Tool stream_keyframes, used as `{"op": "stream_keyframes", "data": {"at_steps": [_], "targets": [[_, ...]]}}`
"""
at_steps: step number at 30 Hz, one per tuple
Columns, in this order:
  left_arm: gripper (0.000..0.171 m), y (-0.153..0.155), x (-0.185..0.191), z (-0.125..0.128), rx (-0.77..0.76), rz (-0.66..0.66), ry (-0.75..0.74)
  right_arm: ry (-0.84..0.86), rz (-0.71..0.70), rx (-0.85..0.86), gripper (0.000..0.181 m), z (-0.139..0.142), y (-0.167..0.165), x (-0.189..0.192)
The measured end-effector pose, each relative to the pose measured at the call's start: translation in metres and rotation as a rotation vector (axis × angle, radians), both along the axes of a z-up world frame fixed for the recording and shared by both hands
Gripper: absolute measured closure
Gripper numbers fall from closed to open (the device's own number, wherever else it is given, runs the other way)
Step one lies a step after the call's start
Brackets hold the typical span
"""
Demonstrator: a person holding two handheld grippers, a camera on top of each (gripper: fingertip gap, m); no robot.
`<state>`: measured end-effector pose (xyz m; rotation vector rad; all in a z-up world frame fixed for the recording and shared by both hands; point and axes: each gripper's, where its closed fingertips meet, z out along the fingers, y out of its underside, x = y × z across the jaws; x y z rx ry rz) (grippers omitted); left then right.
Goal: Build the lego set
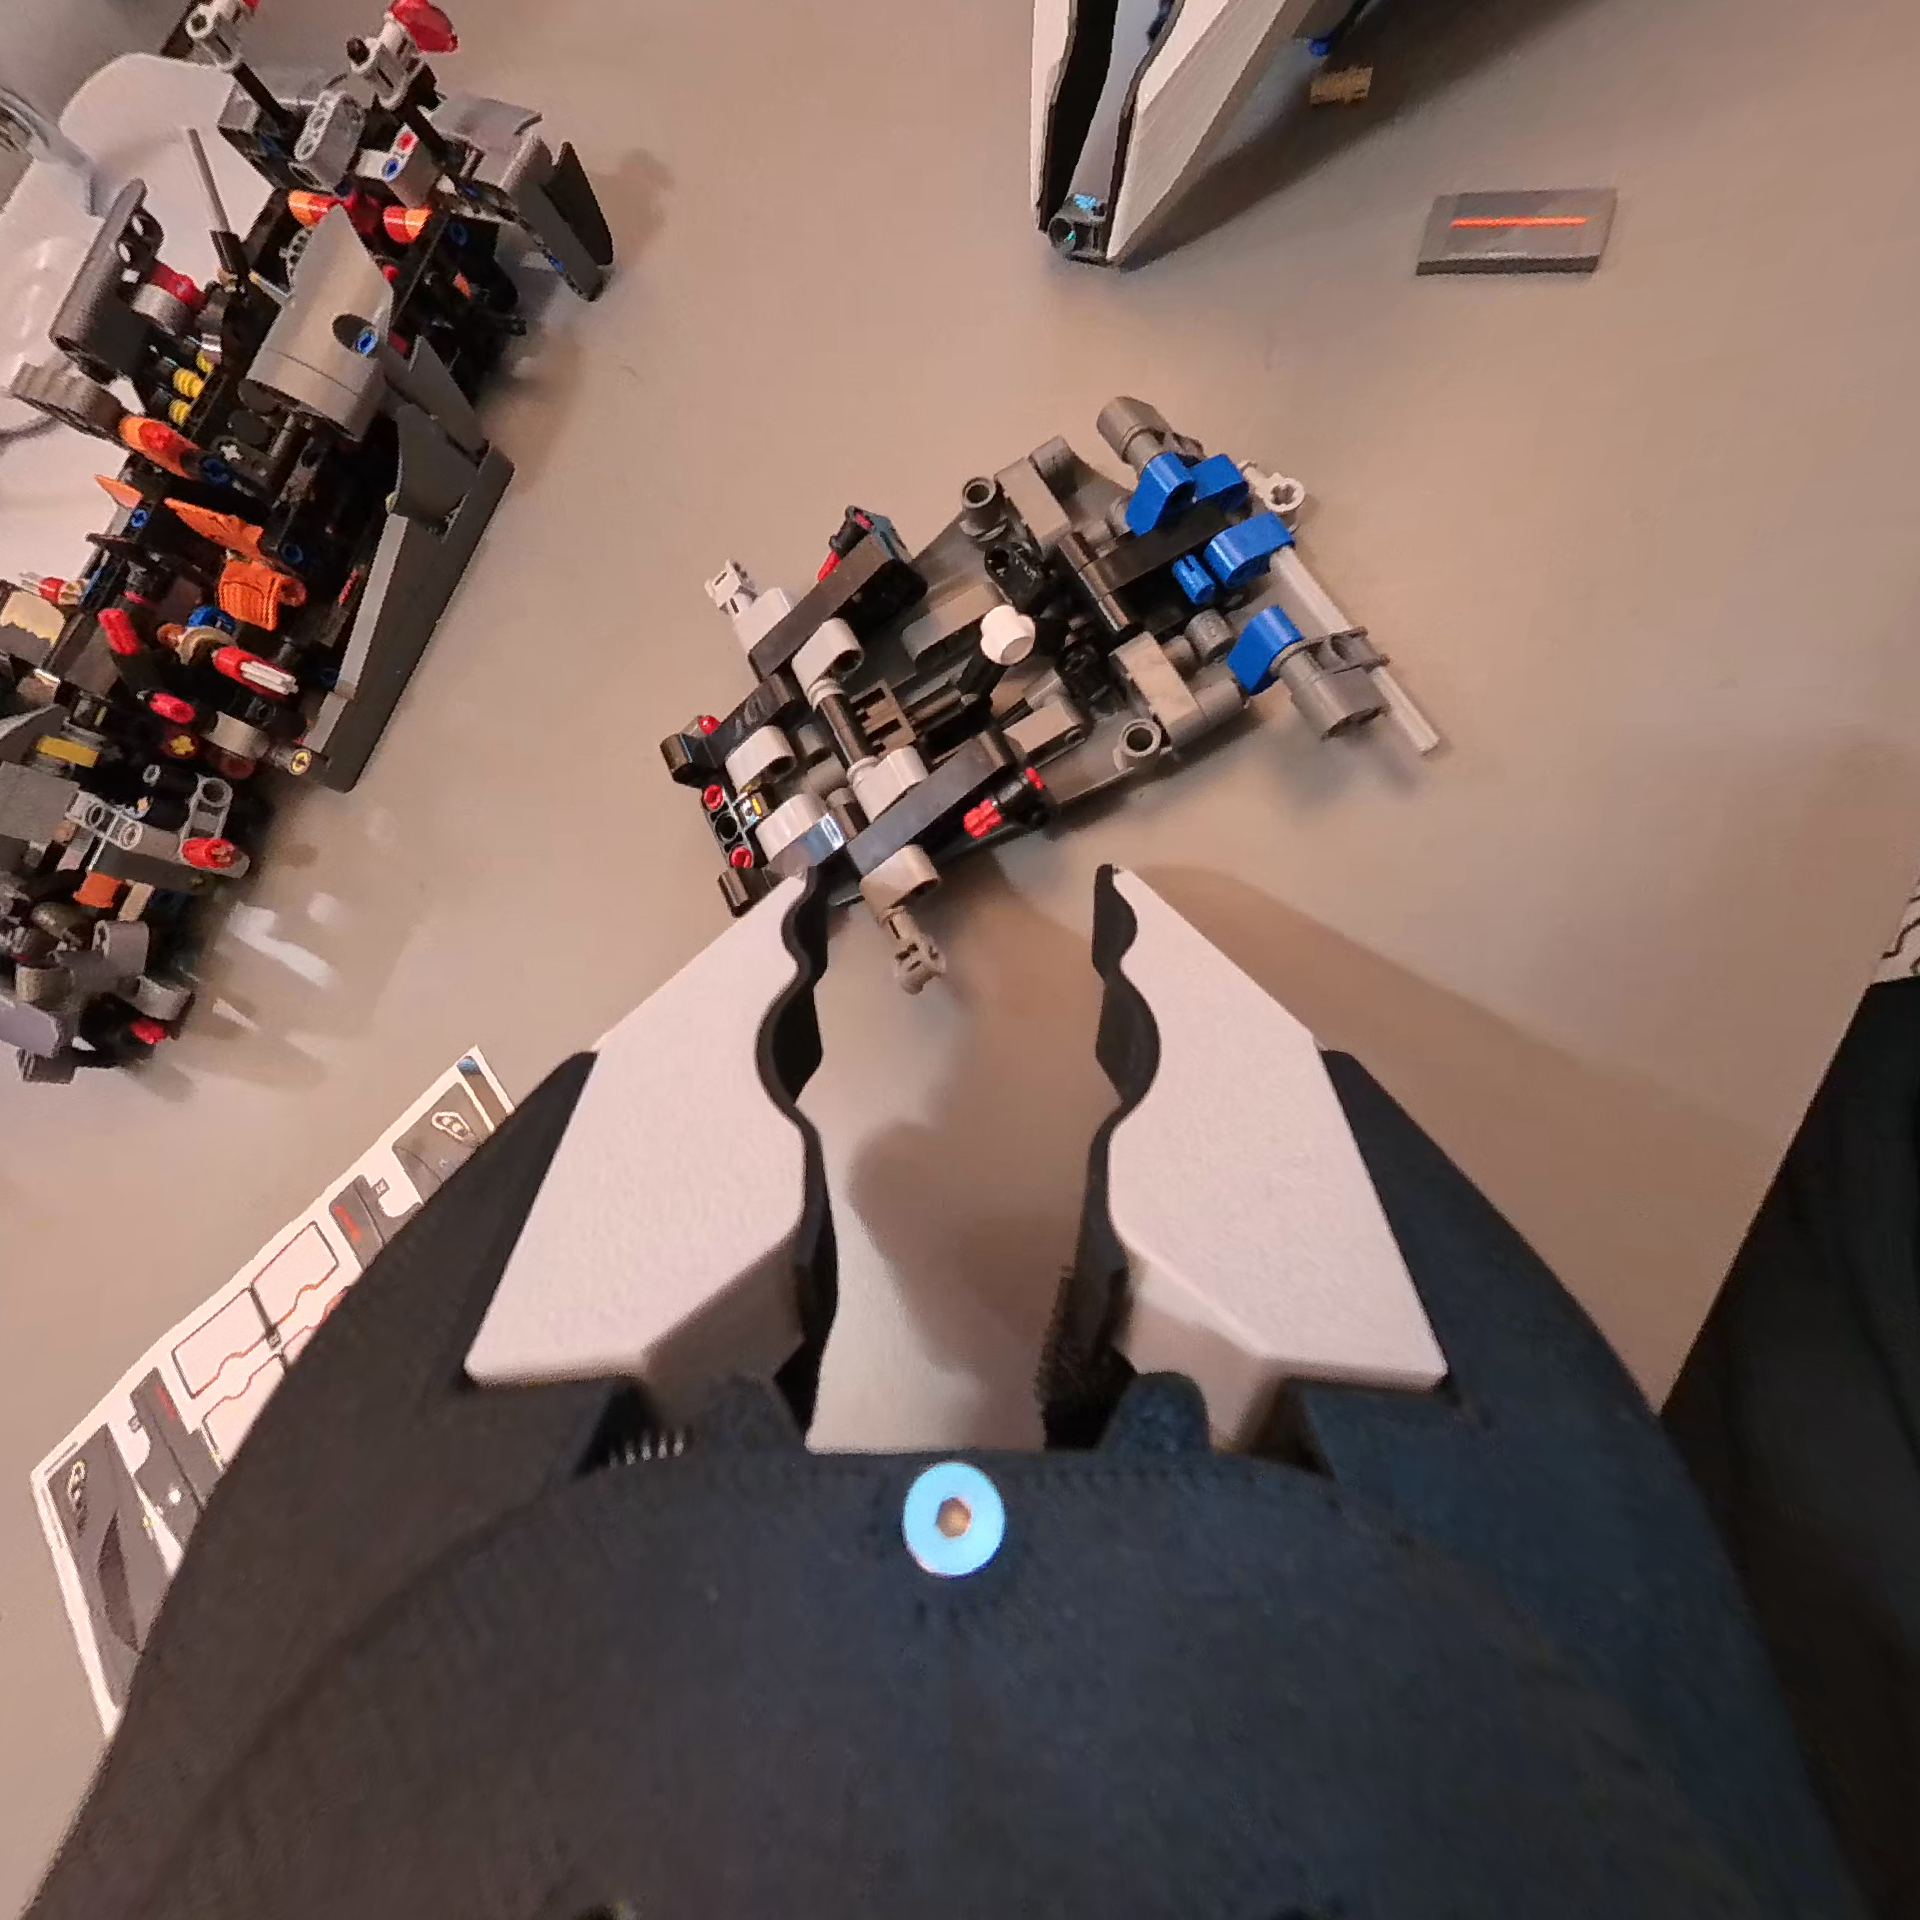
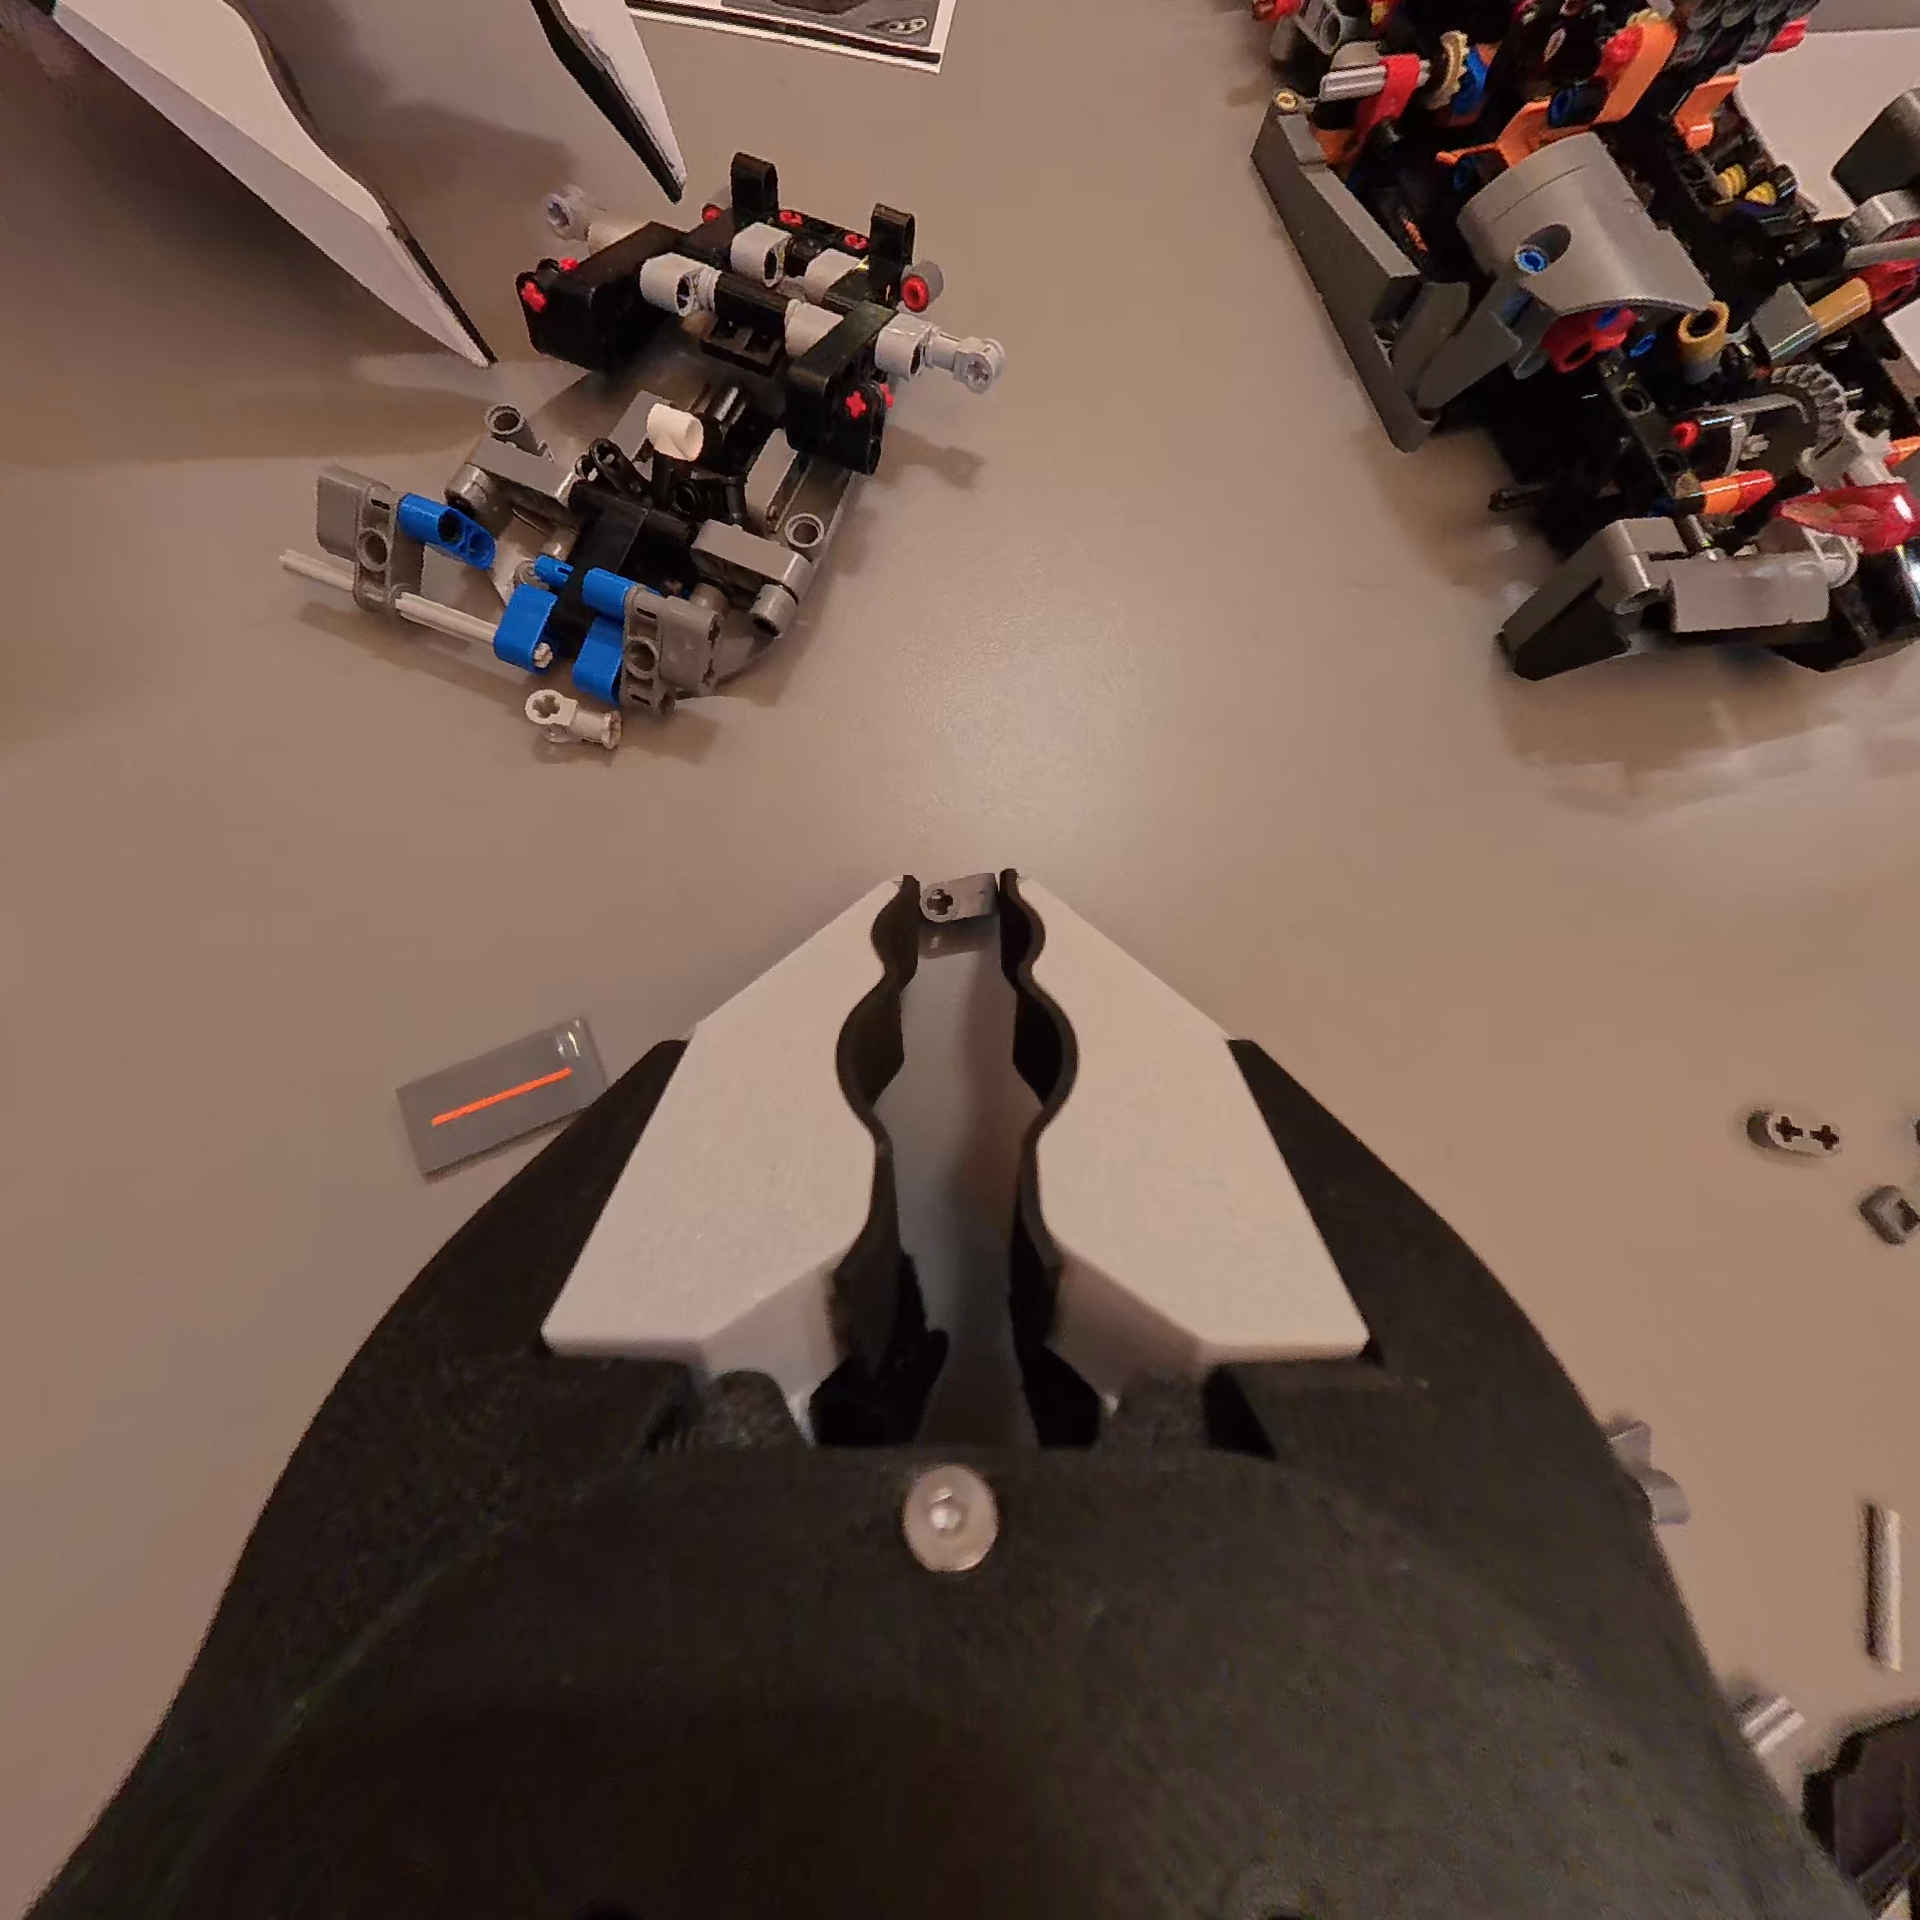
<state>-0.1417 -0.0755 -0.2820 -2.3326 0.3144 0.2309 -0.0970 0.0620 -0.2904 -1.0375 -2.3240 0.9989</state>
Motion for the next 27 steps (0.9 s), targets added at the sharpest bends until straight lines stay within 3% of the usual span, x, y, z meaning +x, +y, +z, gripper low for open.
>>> {"op": "stream_keyframes", "data": {"at_steps": [14,27], "targets": [[0.121,-0.0008,-0.0004,-0.0067,-0.021,0.011,0.002,0.006,0.004,0.026,0.167,-0.0008,0.0003,0.0008],[0.12,-0.0005,-0.0014,-0.0067,-0.021,0.021,-0.002,0.027,0.0,0.031,0.151,0.0024,0.0004,-0.0007]]}}
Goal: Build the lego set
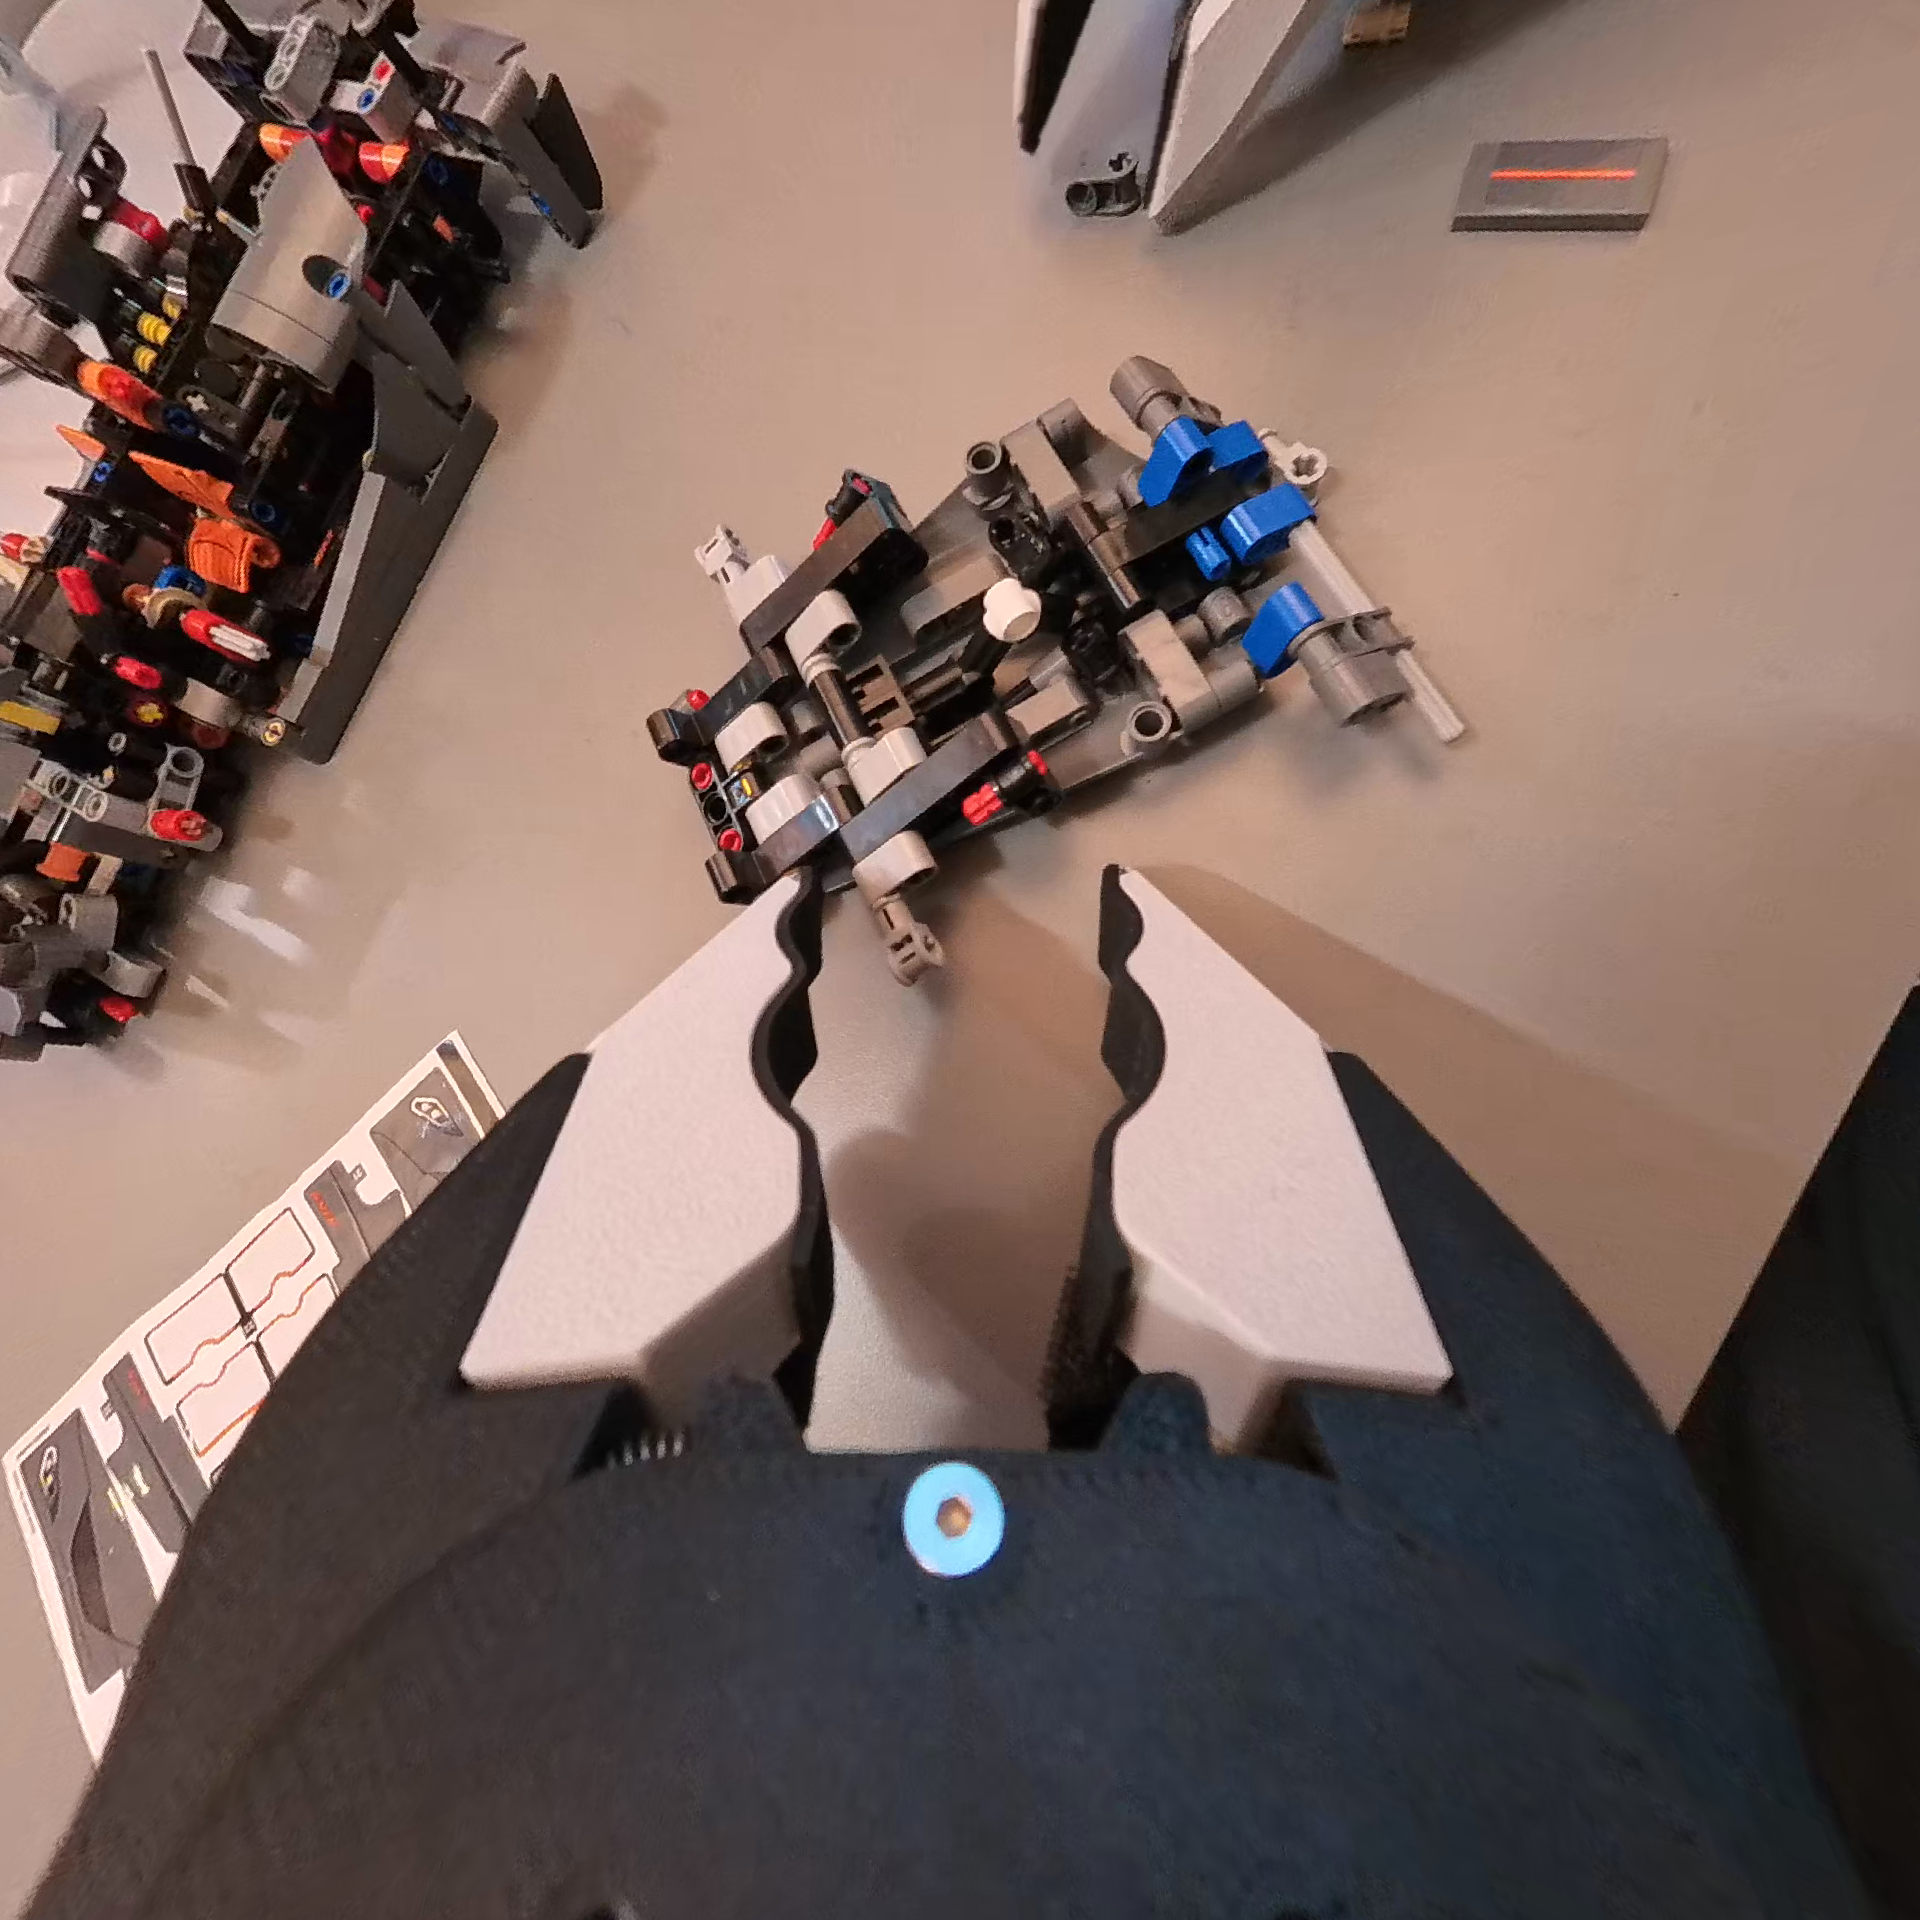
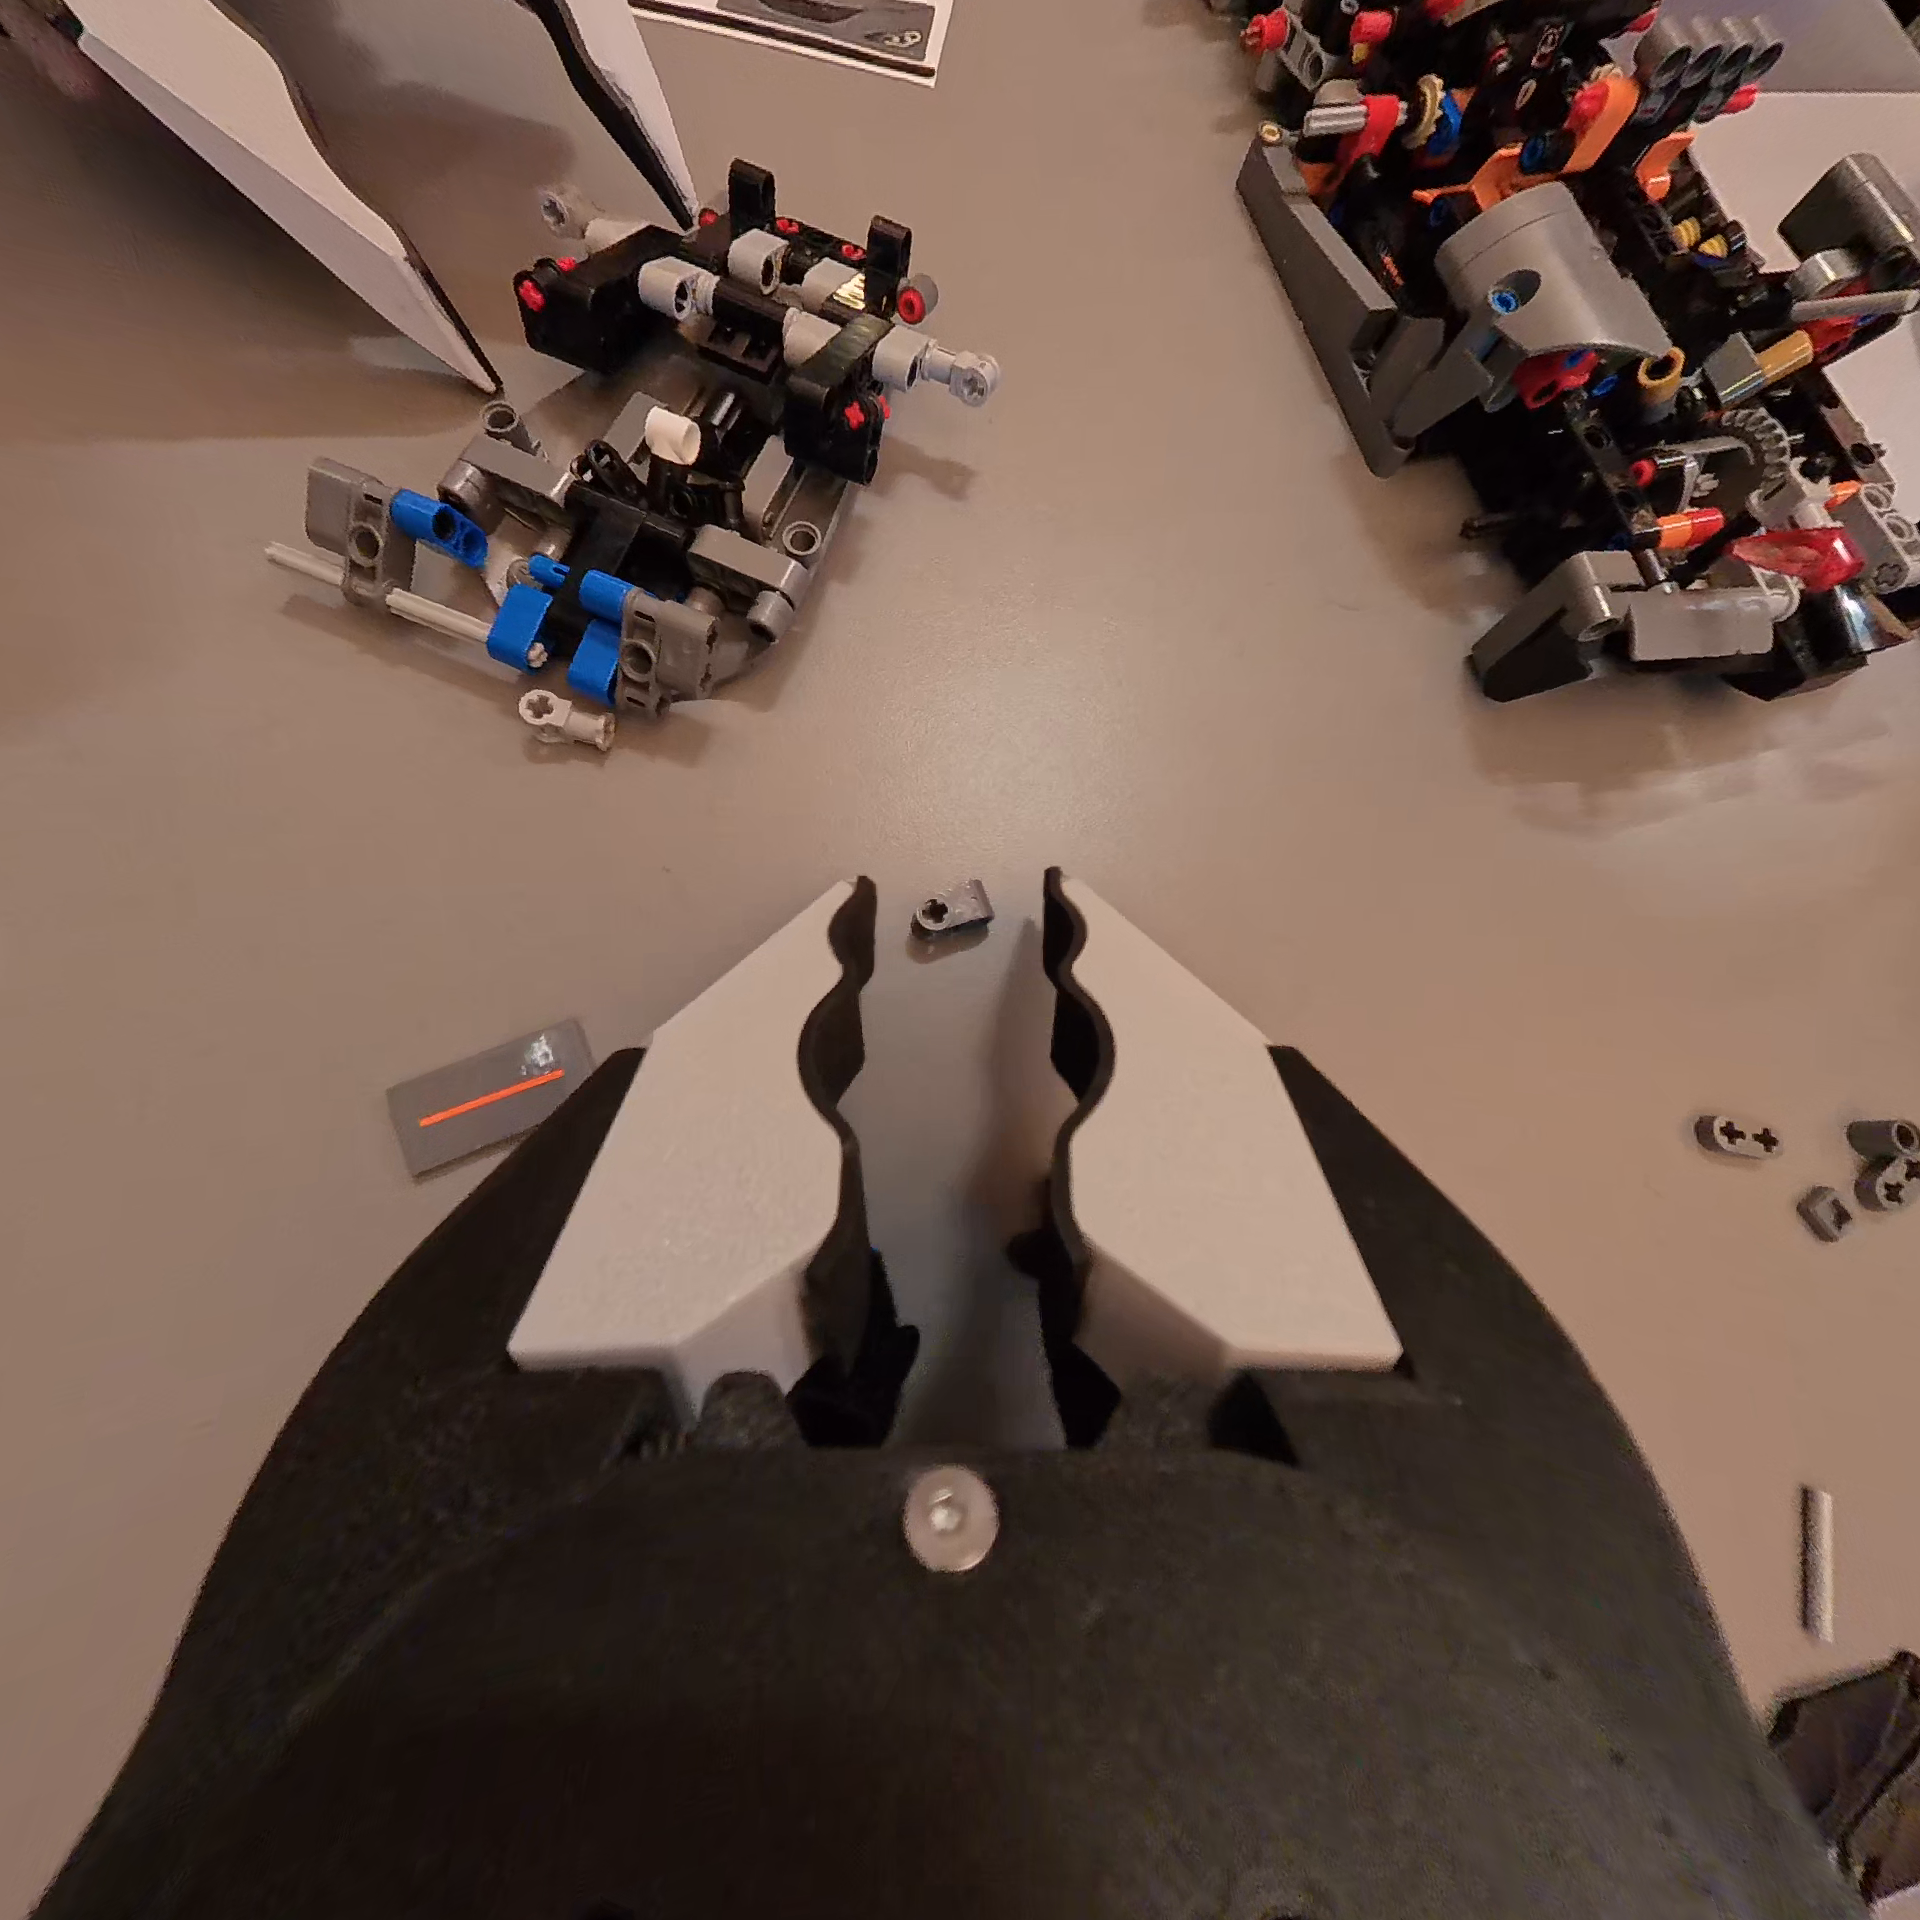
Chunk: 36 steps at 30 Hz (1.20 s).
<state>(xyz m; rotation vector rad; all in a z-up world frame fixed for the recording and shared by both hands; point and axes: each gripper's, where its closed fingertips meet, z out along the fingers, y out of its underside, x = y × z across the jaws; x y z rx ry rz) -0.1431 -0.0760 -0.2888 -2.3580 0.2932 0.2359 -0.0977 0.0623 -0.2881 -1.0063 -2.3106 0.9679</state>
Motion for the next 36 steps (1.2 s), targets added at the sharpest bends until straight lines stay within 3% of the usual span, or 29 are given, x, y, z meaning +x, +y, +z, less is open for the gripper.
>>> {"op": "stream_keyframes", "data": {"at_steps": [11,16,26,36], "targets": [[0.108,0.005,0.001,0.017,0.062,0.021,-0.01,0.057,-0.025,-0.018,0.131,0.013,0.003,-0.003],[0.099,0.008,0.01,0.033,0.122,0.042,-0.091,0.08,-0.015,-0.024,0.129,0.02,0.0,-0.002],[0.096,-0.006,0.017,0.02,0.051,0.1,-0.039,0.097,0.228,0.002,0.133,0.023,-0.058,0.019],[0.105,0.002,-0.002,0.02,0.082,0.168,-0.029,0.072,0.247,0.098,0.138,0.008,-0.075,0.016]]}}
